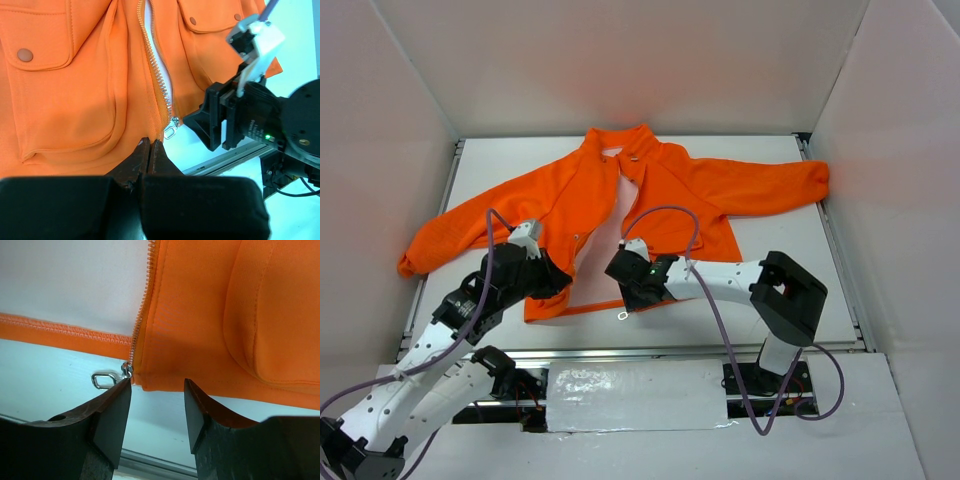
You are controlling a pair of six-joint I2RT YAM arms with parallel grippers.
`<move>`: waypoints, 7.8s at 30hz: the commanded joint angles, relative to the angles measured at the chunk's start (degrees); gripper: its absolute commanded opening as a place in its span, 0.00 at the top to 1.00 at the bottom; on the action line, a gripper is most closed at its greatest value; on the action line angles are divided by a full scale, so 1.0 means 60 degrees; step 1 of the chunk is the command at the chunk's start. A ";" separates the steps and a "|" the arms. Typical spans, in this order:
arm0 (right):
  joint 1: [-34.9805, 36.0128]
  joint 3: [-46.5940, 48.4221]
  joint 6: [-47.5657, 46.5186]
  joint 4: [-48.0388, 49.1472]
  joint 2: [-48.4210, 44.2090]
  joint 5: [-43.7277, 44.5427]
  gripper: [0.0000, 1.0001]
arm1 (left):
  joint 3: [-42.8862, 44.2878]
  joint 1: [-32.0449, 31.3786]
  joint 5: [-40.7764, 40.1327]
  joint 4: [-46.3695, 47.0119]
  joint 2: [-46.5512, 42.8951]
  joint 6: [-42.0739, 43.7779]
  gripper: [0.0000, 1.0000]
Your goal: Zip up the jacket
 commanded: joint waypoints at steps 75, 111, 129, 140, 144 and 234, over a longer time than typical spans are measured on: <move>0.0114 -0.3340 0.3814 0.5516 -0.3475 0.0414 1.00 | -0.3235 -0.2159 -0.1879 0.8553 0.1595 -0.1169 1.00; 0.0261 -0.2973 0.3345 0.5516 -0.3490 0.1074 1.00 | -0.3542 -0.2760 -0.2026 0.9315 0.2563 -0.2590 1.00; 0.0348 -0.3134 0.3200 0.5706 -0.3563 0.1148 1.00 | -0.3513 -0.2789 -0.2334 0.9197 0.2387 -0.2824 1.00; 0.0407 -0.3208 0.3155 0.5692 -0.3637 0.1323 1.00 | -0.3454 -0.2789 -0.2246 0.9256 0.2475 -0.2824 1.00; 0.0407 -0.3237 0.3155 0.5692 -0.3637 0.1440 1.00 | -0.3542 -0.2789 -0.2143 0.9315 0.2475 -0.2810 1.00; 0.0422 -0.3925 0.2276 0.7113 -0.4076 0.1235 1.00 | -0.3044 -0.2906 -0.2510 0.8421 0.2196 -0.2561 1.00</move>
